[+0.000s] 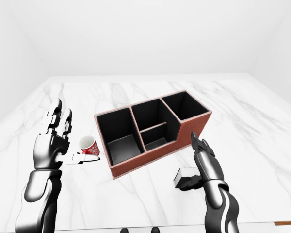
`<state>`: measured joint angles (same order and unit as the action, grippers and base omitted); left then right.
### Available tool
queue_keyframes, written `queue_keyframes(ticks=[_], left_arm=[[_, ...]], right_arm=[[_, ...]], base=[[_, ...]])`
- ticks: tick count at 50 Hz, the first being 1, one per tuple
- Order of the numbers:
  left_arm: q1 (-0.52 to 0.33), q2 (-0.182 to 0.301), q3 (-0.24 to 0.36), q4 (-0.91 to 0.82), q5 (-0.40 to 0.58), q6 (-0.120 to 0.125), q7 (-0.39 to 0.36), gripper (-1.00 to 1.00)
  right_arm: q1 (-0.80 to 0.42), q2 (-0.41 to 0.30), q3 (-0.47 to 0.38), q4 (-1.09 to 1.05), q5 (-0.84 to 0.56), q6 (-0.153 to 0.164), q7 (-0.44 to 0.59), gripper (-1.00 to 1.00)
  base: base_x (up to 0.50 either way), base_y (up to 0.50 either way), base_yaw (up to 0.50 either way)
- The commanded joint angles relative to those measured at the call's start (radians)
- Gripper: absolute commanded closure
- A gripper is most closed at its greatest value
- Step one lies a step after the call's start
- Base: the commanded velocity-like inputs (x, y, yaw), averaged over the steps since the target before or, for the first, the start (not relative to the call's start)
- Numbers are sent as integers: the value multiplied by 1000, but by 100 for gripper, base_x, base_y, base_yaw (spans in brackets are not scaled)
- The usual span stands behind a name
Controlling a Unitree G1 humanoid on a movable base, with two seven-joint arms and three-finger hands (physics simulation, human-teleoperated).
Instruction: Pick up the book and place it in the back compartment of the caddy.
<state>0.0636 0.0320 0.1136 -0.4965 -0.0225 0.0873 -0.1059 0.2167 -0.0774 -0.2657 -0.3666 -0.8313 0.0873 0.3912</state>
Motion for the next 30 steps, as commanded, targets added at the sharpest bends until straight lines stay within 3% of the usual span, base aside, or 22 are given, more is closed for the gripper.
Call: queue_keyframes(ticks=[1,30], left_arm=[[-1,0,-1,-2,0,0,-1,-100],[2,-1,-2,-4,2,0,-1,-100]], right_arm=[[3,-6,2,27,-17,0,0,-100],[-8,-21,-14,97,-22,0,-20,-100]], base=[[0,0,0],[0,0,0]])
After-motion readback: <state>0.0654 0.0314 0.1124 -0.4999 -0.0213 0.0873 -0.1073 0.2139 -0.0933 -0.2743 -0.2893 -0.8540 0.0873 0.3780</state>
